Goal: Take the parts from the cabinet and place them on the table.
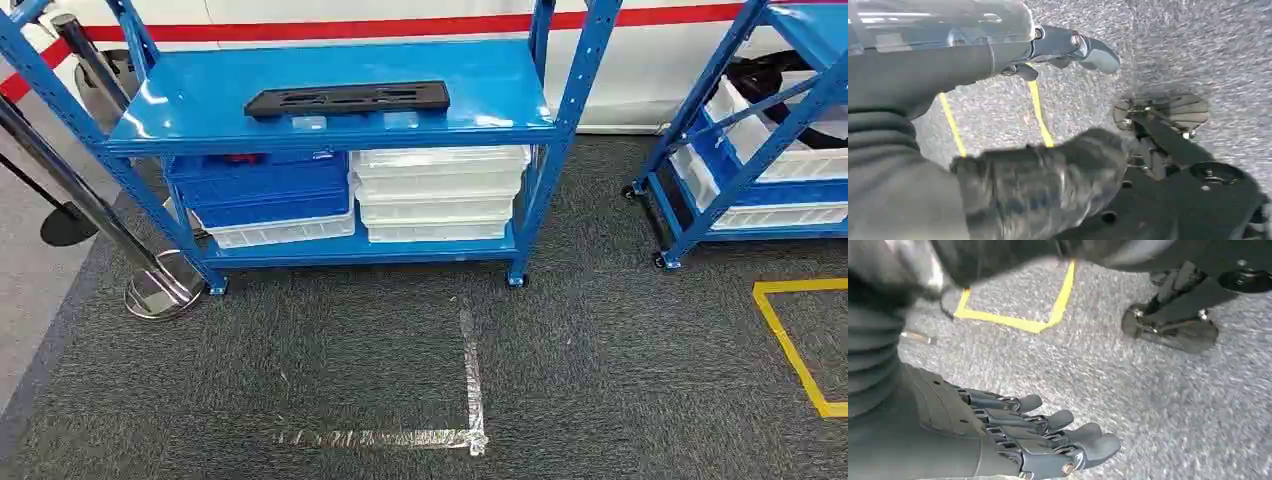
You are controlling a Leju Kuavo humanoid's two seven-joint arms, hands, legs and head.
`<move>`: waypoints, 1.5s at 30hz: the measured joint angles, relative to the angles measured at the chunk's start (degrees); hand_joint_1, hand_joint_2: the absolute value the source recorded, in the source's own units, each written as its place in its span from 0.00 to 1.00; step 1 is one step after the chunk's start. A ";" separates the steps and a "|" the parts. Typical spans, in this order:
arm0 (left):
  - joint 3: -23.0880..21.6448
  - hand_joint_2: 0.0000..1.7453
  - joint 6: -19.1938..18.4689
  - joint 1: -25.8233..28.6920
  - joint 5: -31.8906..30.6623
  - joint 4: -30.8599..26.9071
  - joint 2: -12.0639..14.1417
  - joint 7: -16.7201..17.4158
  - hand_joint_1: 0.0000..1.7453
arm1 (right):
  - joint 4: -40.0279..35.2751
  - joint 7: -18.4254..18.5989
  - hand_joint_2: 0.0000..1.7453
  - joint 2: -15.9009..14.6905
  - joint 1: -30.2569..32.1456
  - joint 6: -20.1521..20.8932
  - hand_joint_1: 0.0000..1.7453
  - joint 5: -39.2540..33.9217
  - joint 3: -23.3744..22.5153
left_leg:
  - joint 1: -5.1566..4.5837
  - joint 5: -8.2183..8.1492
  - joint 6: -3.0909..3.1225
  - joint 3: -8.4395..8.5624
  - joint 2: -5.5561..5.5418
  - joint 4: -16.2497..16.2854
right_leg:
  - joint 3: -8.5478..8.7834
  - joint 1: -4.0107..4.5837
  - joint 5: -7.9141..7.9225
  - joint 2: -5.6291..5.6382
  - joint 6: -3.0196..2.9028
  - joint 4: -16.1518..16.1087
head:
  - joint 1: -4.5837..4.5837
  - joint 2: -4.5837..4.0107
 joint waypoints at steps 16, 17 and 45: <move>-6.95 0.00 9.36 -4.04 21.16 0.13 -1.53 -6.26 0.00 | 0.72 -0.75 0.00 0.00 -3.87 -7.19 0.00 -14.11 5.09 | 0.00 0.01 0.00 0.04 0.00 0.03 | 0.05 0.00 0.00 0.00 0.00 0.00 | 0.00 0.00; -7.80 0.00 10.07 -4.40 22.98 0.15 -1.62 -6.91 0.00 | 0.83 -1.03 0.00 0.00 -4.15 -7.78 0.00 -15.41 5.61 | 0.00 0.01 0.01 0.05 0.00 0.03 | 0.06 0.00 0.00 0.00 0.00 0.00 | 0.02 0.00; -23.17 1.00 16.92 -9.61 45.90 3.52 -2.03 -15.92 0.00 | -28.86 -18.01 1.00 -2.82 -12.20 -22.30 0.00 -17.03 16.37 | 0.00 0.08 0.03 0.06 -0.03 0.08 | 0.11 0.00 0.02 -0.02 0.00 0.02 | 0.02 0.00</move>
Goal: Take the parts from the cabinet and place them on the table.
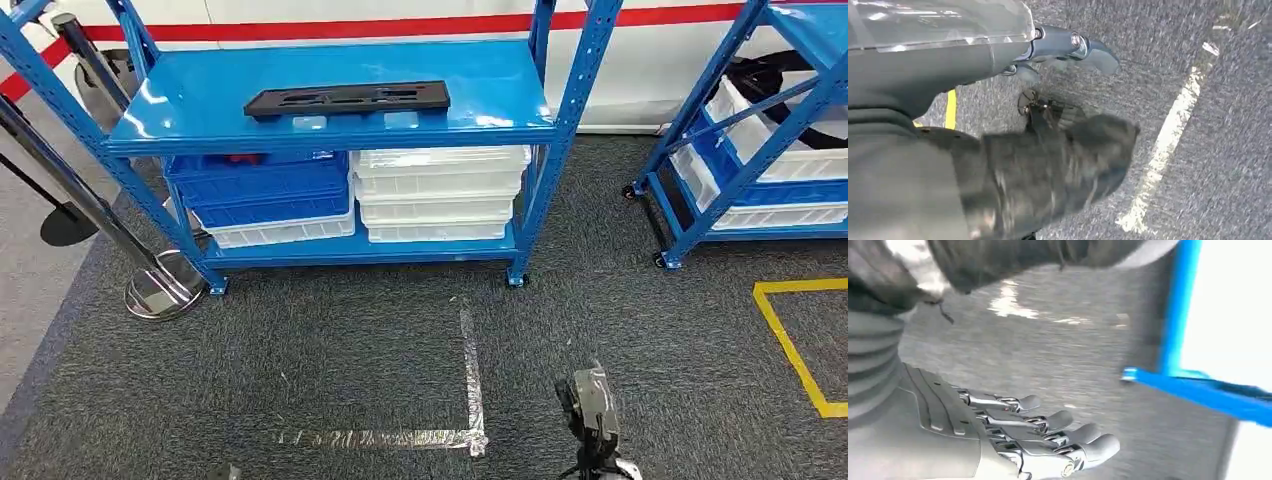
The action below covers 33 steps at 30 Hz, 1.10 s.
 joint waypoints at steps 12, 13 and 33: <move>-4.94 0.00 1.31 -1.49 4.63 0.96 0.02 -3.65 0.00 | -23.31 -1.57 0.00 -1.86 -0.78 -3.47 0.00 6.79 4.04 | 0.00 0.00 0.00 -0.01 0.00 0.06 | 0.00 0.00 0.00 0.01 0.00 0.01 | -0.02 0.00; -5.44 0.00 1.44 -1.67 5.05 1.03 0.02 -4.07 0.00 | -25.22 -1.42 0.00 -2.12 -0.92 -3.89 0.00 7.41 4.33 | 0.00 0.00 0.00 -0.01 0.00 0.06 | 0.00 0.00 0.00 0.01 0.00 0.01 | -0.02 0.00; -9.22 0.00 1.00 -2.63 12.52 2.78 0.50 -8.80 0.00 | -44.49 -1.90 0.00 -3.76 -4.08 -8.90 0.00 13.81 8.92 | 0.00 0.01 0.00 -0.04 0.00 0.06 | -0.01 0.01 0.00 0.01 0.00 0.02 | 0.00 0.00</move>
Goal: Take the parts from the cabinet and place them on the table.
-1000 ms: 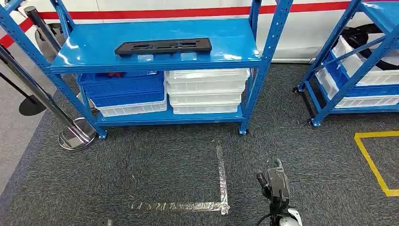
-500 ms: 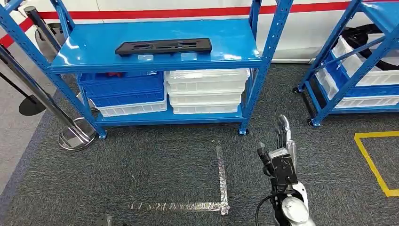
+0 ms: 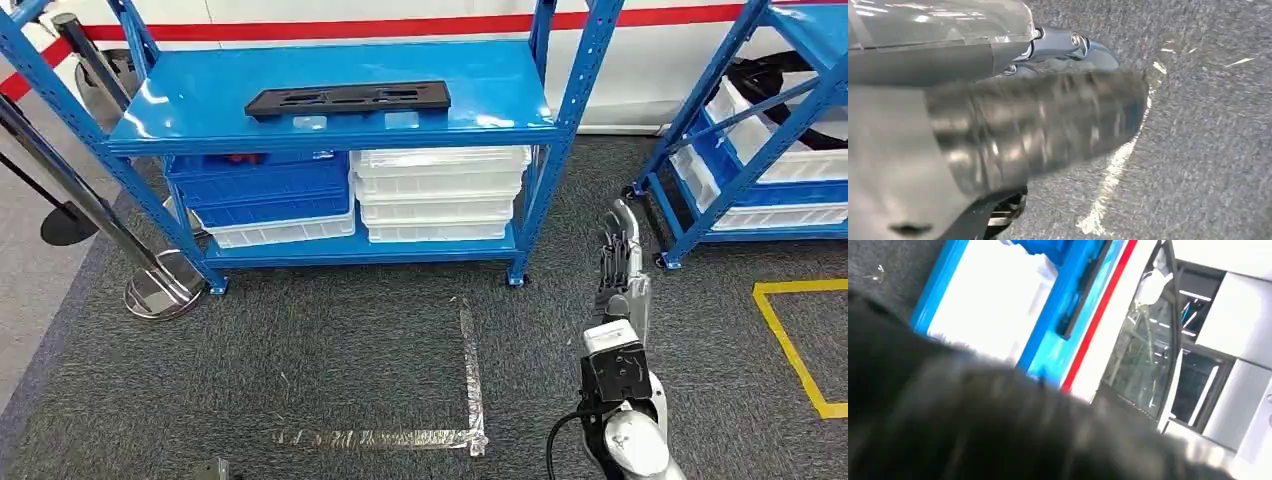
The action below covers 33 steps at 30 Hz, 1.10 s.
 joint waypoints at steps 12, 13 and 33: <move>-1.35 0.00 -0.74 -0.19 0.17 0.66 1.09 -0.40 0.00 | -2.51 0.15 0.00 0.00 0.11 -2.06 0.00 3.76 2.91 | -0.03 -0.02 0.02 -0.03 -0.01 0.06 | -0.03 -0.04 0.00 -0.01 0.00 0.00 | 0.00 0.00; -1.38 0.00 -0.92 -0.23 0.22 0.74 1.31 -0.52 0.00 | -2.60 0.15 0.00 0.00 0.21 -2.12 0.00 3.87 3.31 | -0.05 -0.03 0.02 -0.03 -0.01 0.07 | -0.03 -0.07 0.01 0.00 0.02 0.00 | 0.00 0.00; -3.34 0.00 1.53 -0.59 -1.42 1.33 3.13 0.08 0.00 | -7.98 -0.86 0.00 -0.50 2.89 5.05 0.00 1.88 6.07 | 1.39 0.15 0.89 1.40 -0.34 -1.37 | -5.29 -1.54 -0.11 0.43 2.78 7.71 | 0.48 0.00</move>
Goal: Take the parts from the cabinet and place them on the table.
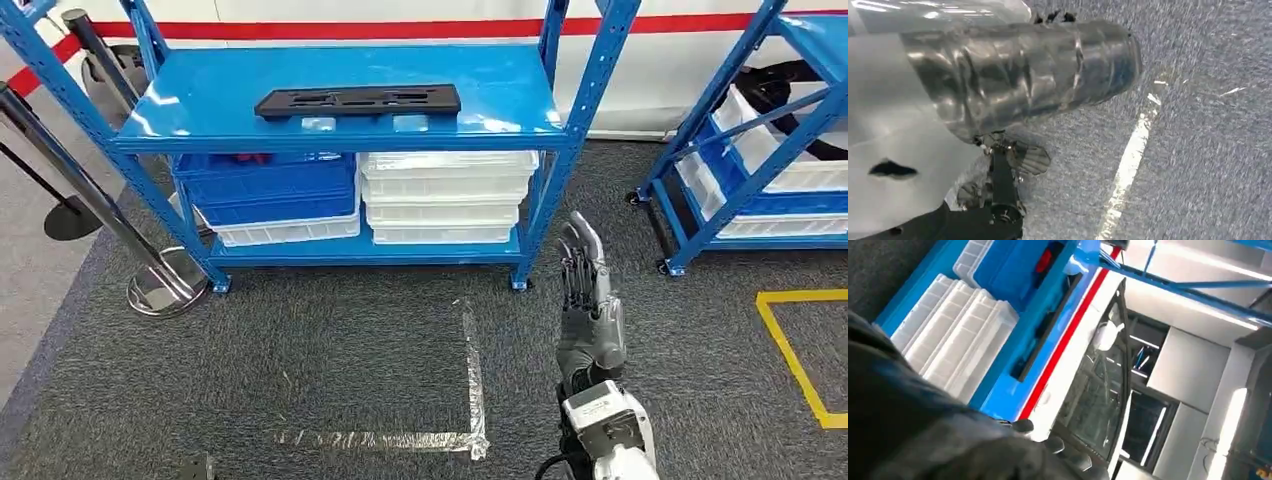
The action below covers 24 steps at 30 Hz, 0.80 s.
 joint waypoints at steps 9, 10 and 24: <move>-1.86 0.00 2.54 -0.30 -1.51 0.02 -0.04 0.55 0.00 | -0.92 1.86 0.00 -0.48 -0.22 -0.77 0.00 1.33 0.13 | 0.26 -4.05 -2.59 -3.08 0.18 6.43 | 3.08 0.38 1.61 0.29 -2.97 -7.08 | -0.07 0.00; -2.01 0.00 2.71 -0.42 -1.53 0.02 -0.04 0.52 0.00 | -0.90 1.88 0.00 -0.48 -0.23 -0.57 0.00 1.31 0.13 | 0.20 -6.20 -2.64 -5.44 0.20 11.30 | 3.07 0.58 1.60 0.20 -3.09 -7.08 | -0.07 0.00; -3.43 0.00 2.78 -0.29 -1.93 0.04 -0.30 1.20 0.00 | -0.61 1.88 0.00 -0.55 -0.95 0.15 0.00 0.33 0.28 | -0.96 0.61 0.71 -0.56 0.51 -0.23 | 2.37 1.63 -1.16 0.06 -1.67 -4.16 | 0.46 0.00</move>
